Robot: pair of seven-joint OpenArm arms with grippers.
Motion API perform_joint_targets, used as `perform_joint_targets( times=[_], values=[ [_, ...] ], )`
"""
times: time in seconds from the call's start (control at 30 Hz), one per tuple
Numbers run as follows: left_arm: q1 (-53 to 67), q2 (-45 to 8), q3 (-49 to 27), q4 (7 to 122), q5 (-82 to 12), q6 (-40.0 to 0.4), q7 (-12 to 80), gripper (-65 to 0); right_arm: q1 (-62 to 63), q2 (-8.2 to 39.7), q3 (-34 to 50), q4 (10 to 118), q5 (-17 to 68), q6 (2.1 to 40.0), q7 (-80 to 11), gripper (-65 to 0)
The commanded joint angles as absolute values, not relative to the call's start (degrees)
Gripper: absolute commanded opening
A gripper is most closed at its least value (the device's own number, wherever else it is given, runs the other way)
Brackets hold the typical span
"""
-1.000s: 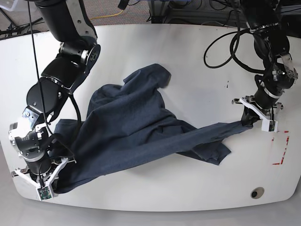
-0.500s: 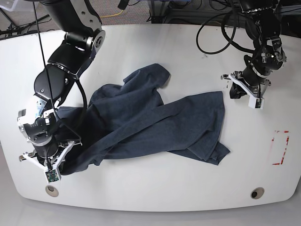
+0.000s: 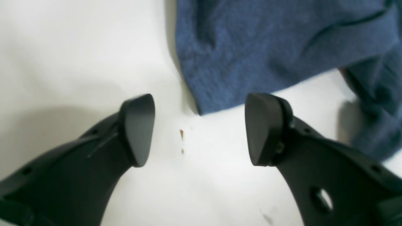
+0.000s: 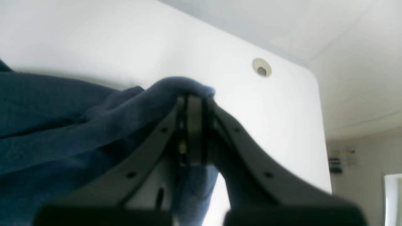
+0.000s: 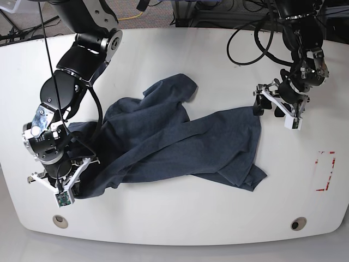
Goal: Fold the T-shirt properly
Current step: 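Regrasp the shirt edge with the left gripper beside its hold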
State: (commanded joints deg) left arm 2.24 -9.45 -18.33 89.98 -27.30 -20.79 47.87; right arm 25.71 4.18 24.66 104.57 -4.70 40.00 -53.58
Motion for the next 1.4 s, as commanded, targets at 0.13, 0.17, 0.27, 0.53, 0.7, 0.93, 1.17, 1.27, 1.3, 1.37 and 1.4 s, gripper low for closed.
perform_joint_targets(
  times=[0.13, 0.17, 0.27, 0.53, 0.7, 0.93, 1.17, 1.27, 1.3, 1.37, 1.4],
  values=[
    [-1.8, -9.5, -18.3, 83.1, -27.3, -20.8, 47.9, -22.9, 25.5, 4.2, 24.7, 104.6, -4.5, 40.0, -53.6, -65.0],
    [-2.6, -9.4, -18.3, 81.8, -27.3, -20.9, 47.9, -22.9, 25.5, 4.2, 24.7, 104.6, -4.5, 40.0, -53.6, -65.0],
    [-4.9, -9.2, -18.2, 78.2, -27.3, -20.9, 47.9, -22.9, 25.5, 4.2, 24.7, 104.6, -4.5, 40.0, -53.6, -65.0],
    [-8.6, -8.2, -12.4, 71.1, -27.4, -23.5, 51.7, -22.9, 25.8, 4.2, 24.7, 104.6, -4.5, 40.0, -53.6, -65.0],
    [-8.5, -6.8, -11.8, 71.1, -27.4, -29.4, 54.9, -25.6, 26.0, 4.1, 24.6, 104.6, -4.6, 40.0, -53.7, -65.0],
    [-7.8, -6.8, -14.5, 70.9, -27.3, -29.3, 55.0, -40.3, 26.1, 4.4, 24.6, 104.6, -4.5, 40.0, -54.7, -65.0],
    [-7.9, -6.8, -17.9, 71.1, -27.2, -29.3, 52.9, -64.0, 26.1, 4.4, 24.6, 104.6, -4.4, 40.0, -54.7, -65.0],
    [-8.5, -6.8, -17.9, 72.4, -27.2, -29.3, 52.4, -64.4, 26.1, 4.4, 24.6, 104.6, -4.7, 40.0, -54.7, -65.0],
    [-8.9, -6.8, -17.9, 74.2, -27.2, -29.2, 52.4, -64.4, 26.2, 4.4, 24.6, 104.6, -4.8, 40.0, -54.7, -65.0],
    [-9.4, -6.8, -17.9, 77.3, -27.1, -28.9, 52.4, -64.4, 26.3, 4.5, 24.6, 104.7, -4.9, 40.0, -54.7, -65.0],
    [-9.5, -6.8, -17.9, 80.0, -27.1, -27.8, 52.4, -64.4, 27.0, 4.6, 24.7, 105.5, -5.1, 40.0, -54.7, -65.0]
  ],
)
